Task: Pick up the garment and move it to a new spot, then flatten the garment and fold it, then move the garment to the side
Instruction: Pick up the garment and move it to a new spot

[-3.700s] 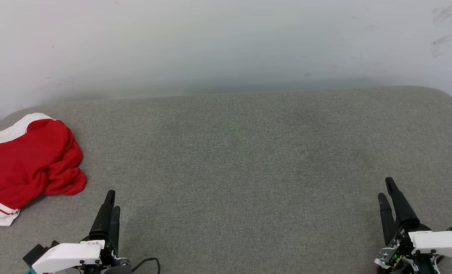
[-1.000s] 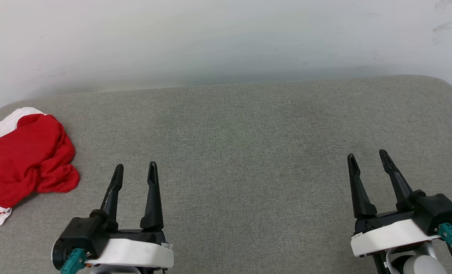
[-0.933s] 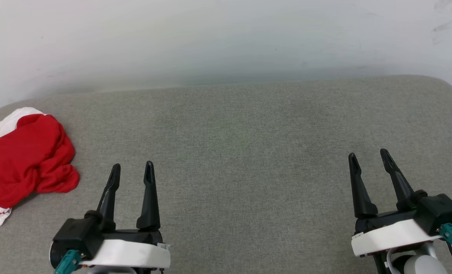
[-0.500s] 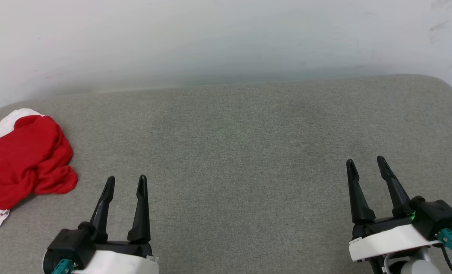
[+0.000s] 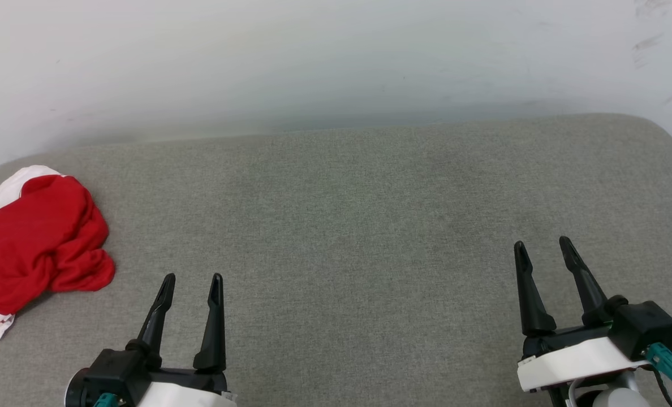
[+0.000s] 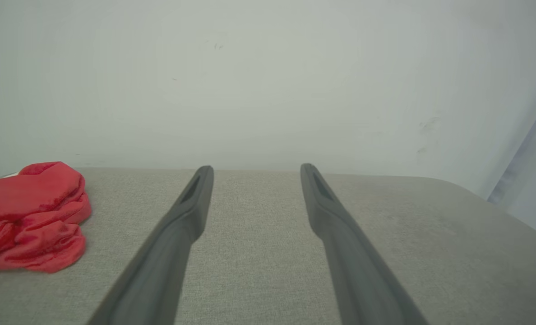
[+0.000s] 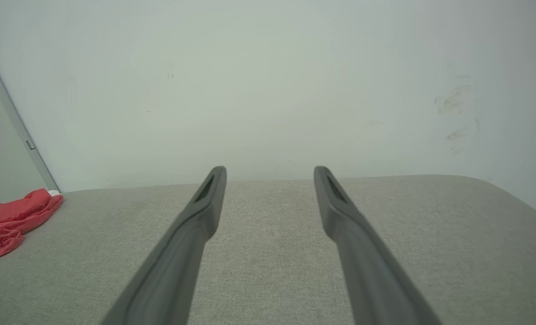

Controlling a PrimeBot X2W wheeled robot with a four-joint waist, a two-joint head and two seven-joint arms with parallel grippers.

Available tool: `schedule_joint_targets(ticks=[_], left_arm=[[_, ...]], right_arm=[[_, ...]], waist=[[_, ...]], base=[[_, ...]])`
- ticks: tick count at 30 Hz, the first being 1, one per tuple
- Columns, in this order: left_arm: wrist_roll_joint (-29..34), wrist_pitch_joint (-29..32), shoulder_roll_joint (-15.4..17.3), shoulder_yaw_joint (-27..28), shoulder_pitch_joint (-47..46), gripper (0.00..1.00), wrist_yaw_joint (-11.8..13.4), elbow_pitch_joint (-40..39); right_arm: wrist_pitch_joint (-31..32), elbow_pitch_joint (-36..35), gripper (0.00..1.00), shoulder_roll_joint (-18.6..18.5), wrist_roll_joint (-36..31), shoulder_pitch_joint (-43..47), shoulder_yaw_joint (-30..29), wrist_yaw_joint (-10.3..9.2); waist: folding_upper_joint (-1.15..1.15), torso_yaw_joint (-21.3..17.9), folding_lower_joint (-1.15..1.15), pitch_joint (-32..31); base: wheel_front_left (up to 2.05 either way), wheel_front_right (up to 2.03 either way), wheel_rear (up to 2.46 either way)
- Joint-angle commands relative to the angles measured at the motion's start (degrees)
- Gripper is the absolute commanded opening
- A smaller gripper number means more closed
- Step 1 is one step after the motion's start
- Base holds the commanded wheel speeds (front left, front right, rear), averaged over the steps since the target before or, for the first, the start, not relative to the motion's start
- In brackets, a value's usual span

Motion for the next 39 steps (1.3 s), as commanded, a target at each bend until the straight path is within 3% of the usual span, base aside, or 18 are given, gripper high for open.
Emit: schedule_joint_targets(ticks=[1, 14, 39], left_arm=[[0.7, -0.4, -0.1, -0.1, 0.7, 1.00, -0.1, 0.1], [0.7, -0.3, -0.1, 1.5, 0.5, 1.00, 0.4, 0.2], [1.5, -0.3, -0.1, 5.1, 3.1, 1.00, 0.0, 0.1]], right_arm=[[-0.4, 0.1, 1.00, 0.1, -0.9, 0.5, 0.2, -0.02], [-0.3, -0.5, 1.00, 0.1, -0.3, 1.3, 1.1, -0.02], [-0.3, -0.9, 1.00, 0.1, 0.8, 2.9, 7.2, -0.02]], waist=[[0.00, 0.1, 0.00, -0.1], [0.00, 3.3, 0.00, -0.7], [0.00, 22.0, 0.00, -2.4]], base=[[0.00, 0.00, 0.00], [0.00, 0.00, 0.00], [0.00, 0.00, 0.00]])
